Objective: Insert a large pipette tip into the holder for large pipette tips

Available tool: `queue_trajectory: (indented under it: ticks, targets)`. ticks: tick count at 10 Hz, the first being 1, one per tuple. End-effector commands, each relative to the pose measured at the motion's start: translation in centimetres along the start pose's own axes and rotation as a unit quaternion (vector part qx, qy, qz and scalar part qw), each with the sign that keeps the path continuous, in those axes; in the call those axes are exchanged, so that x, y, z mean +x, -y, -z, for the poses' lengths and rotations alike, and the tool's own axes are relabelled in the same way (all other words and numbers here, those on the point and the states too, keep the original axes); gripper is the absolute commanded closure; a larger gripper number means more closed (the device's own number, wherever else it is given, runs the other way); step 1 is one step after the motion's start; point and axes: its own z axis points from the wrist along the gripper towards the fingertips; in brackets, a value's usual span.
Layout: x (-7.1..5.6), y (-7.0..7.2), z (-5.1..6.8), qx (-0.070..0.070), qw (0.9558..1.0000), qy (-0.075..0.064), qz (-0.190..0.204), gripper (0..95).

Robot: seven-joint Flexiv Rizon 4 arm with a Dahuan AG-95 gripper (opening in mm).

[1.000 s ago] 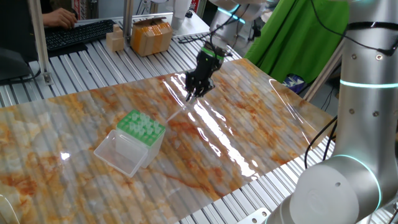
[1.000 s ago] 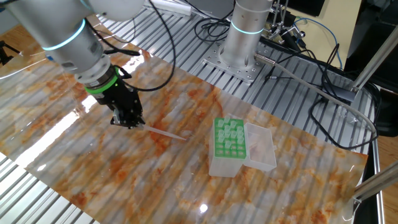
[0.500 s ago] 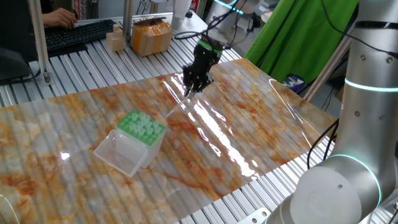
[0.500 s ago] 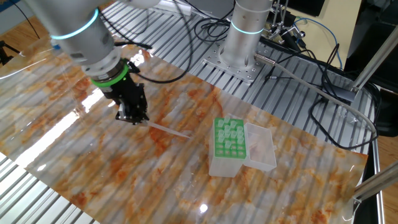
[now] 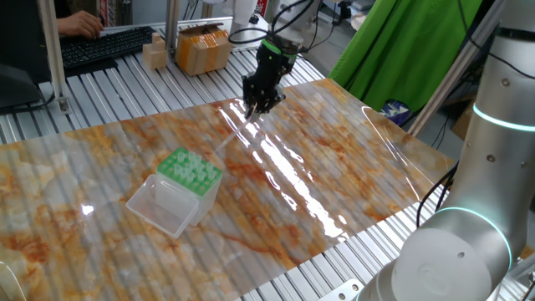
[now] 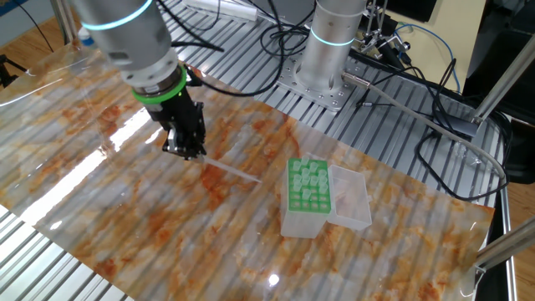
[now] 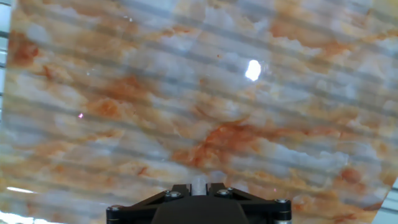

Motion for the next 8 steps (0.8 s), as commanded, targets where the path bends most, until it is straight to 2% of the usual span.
queue_trajectory:
  ticks: [1,2,6,8]
  targets:
    - [0.6,0.0,0.7,0.001,1.0000,0.004,-0.002,95.0]
    - [0.8,0.0,0.9,0.002,1.0000,0.009,-0.003,95.0]
    - [1.9,0.2,1.9,0.006,0.9989,0.046,0.002,95.0]
    - [2.4,0.2,2.6,0.008,0.9986,0.052,0.000,95.0]
